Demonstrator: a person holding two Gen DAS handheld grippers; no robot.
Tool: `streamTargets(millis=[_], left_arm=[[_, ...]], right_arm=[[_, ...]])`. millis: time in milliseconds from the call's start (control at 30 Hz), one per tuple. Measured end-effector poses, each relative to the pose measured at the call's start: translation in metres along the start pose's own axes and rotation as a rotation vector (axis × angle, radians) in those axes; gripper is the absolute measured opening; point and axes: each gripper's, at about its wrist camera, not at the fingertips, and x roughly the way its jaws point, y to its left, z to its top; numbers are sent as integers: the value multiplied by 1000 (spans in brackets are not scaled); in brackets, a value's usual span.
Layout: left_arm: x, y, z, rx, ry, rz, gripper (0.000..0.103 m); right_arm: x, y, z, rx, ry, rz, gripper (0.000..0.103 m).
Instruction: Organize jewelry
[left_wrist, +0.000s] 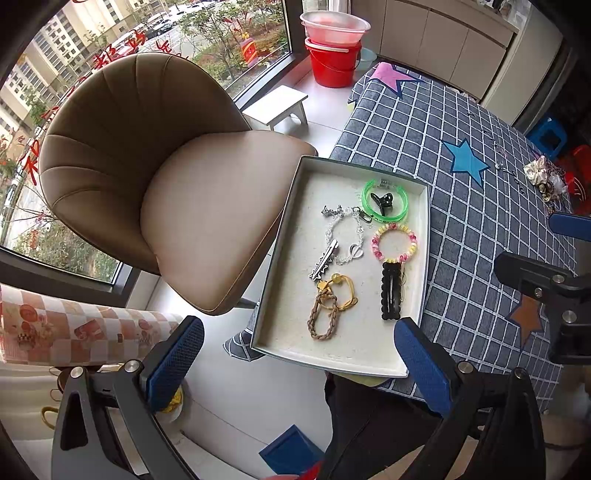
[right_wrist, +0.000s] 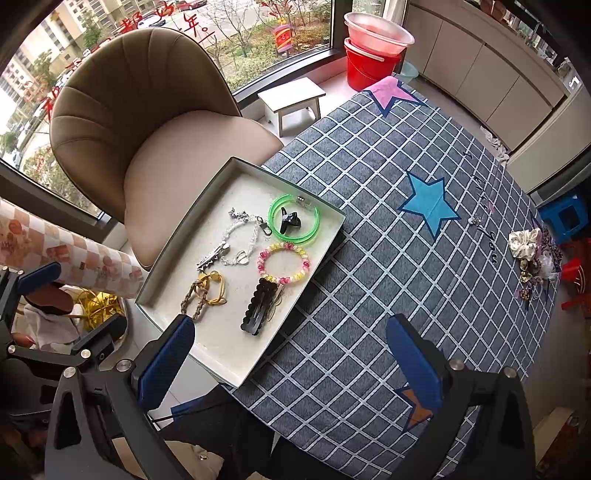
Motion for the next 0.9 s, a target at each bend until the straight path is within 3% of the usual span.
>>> streamTargets(millis=[900], left_arm=[[0, 0, 0, -2, 1, 1, 103]], right_arm=[[1, 2, -2, 5, 3, -1, 103]])
